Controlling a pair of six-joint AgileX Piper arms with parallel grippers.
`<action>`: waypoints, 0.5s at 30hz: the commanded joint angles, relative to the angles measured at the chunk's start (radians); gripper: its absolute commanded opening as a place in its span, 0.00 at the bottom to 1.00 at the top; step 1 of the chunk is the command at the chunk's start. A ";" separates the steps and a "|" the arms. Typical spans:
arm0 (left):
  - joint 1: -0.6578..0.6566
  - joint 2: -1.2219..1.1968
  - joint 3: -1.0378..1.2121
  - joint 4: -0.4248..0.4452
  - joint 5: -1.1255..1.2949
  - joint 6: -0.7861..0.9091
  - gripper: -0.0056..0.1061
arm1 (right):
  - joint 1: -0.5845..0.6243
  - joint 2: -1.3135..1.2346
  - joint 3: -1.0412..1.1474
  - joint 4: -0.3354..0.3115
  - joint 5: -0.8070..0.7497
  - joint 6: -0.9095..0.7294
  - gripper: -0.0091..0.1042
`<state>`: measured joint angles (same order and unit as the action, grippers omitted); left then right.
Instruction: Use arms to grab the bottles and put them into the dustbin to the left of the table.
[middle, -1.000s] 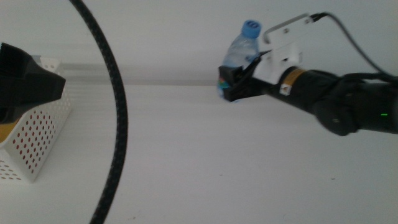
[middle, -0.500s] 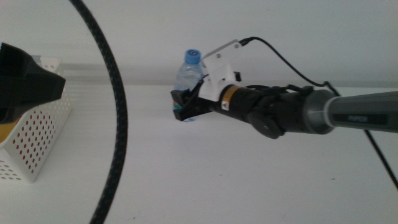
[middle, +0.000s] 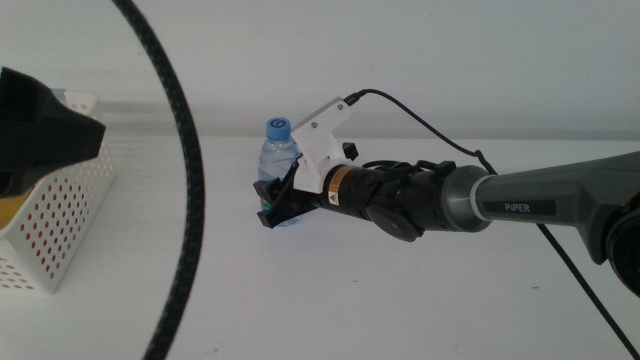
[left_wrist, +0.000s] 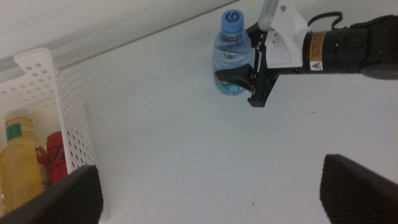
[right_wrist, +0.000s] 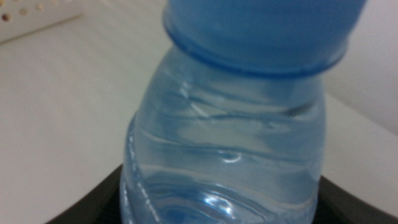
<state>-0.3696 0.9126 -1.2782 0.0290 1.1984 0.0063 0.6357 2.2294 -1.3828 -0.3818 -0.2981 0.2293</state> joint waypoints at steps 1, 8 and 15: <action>-0.010 -0.002 0.000 0.000 -0.015 -0.006 0.89 | 0.003 -0.007 -0.017 -0.011 -0.052 -0.002 0.06; -0.010 -0.002 0.000 0.000 -0.015 -0.006 0.89 | 0.003 0.002 -0.017 -0.011 -0.052 -0.002 0.23; -0.010 -0.002 0.000 0.000 -0.029 -0.006 0.89 | 0.003 0.004 -0.017 -0.011 -0.052 0.000 0.81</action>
<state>-0.3696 0.9126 -1.2782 0.0290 1.1928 0.0063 0.6375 2.2391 -1.3908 -0.3879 -0.3303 0.2293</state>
